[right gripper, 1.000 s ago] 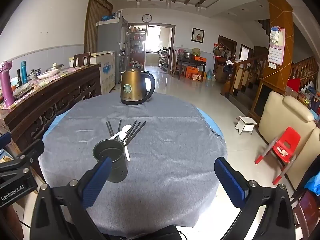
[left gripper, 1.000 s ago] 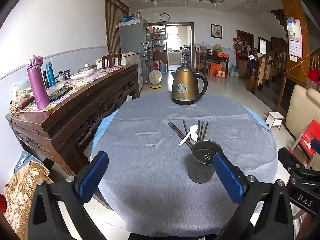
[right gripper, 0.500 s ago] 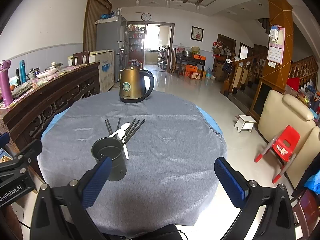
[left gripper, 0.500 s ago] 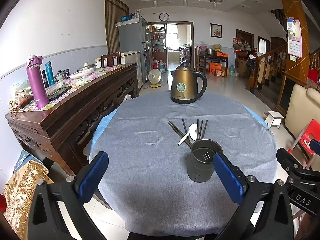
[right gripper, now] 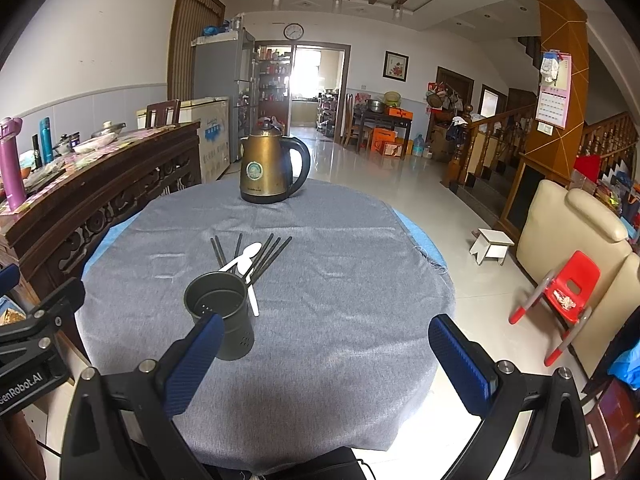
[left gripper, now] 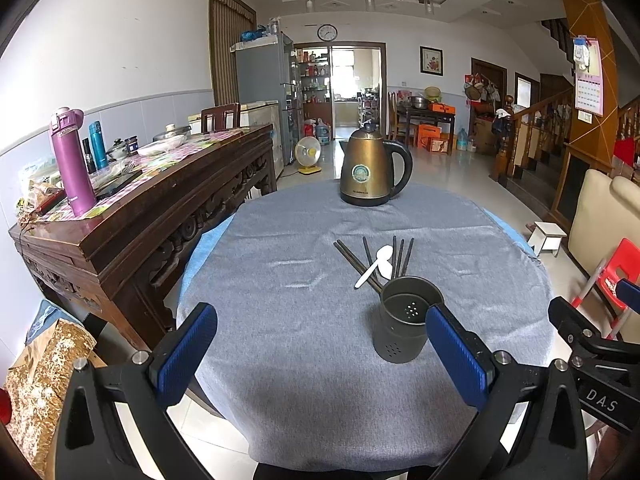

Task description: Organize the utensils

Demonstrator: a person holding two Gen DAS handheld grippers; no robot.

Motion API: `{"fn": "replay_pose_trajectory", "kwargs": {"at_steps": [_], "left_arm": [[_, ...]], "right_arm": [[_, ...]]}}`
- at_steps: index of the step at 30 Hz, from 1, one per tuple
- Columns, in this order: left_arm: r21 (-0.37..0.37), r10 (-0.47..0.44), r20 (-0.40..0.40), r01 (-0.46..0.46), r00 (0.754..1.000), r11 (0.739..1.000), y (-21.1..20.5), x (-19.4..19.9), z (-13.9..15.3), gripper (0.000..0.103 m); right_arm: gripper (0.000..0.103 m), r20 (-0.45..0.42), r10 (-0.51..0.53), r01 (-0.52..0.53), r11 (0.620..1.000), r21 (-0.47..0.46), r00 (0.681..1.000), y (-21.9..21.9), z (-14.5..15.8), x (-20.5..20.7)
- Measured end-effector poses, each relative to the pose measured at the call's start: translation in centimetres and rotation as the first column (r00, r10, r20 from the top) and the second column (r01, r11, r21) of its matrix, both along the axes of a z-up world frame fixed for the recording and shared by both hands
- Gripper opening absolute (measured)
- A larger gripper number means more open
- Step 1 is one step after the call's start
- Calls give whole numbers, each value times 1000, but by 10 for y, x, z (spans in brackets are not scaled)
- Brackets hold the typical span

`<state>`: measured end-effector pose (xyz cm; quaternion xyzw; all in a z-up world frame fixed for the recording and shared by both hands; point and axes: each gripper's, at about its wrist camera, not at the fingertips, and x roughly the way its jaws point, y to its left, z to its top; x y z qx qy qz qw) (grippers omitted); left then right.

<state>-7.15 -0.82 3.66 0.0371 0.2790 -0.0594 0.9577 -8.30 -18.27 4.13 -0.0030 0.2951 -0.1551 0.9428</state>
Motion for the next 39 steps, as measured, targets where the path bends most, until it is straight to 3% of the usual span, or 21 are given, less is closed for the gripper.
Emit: {"fn": "replay_pose_trajectory", "kwargs": {"at_steps": [19,24,30,34,35,36,39], "left_arm": [[0,-4,-9,4,1000,1000,2,3,-1,103],[2,4,-23,-3,1000,1000,6,16,-1,103],[-1,-4,-88,4,996,1000,19,61,-6,103],[-26,-51,-178,47,983,999,21,109,-18,103],[-31,-70,-205,65,976,997,19,125,-23,103],[-30,-81,-221,76,972,997,17,136,-26,103],[-45,-132,-274,124,953,991,6,177,-41,97]], "right_arm": [[103,-42,5,-4,1000,17,999,1,-9,5],[103,-165,21,-5,995,98,986,-7,-10,18],[103,-146,70,-35,973,230,987,-39,-20,44],[103,-167,111,-56,952,302,980,-66,-39,75],[102,-173,121,-53,933,355,977,-79,-47,86],[101,-203,113,-38,940,340,973,-86,-53,92],[95,-208,119,-8,882,471,971,-111,-76,117]]}}
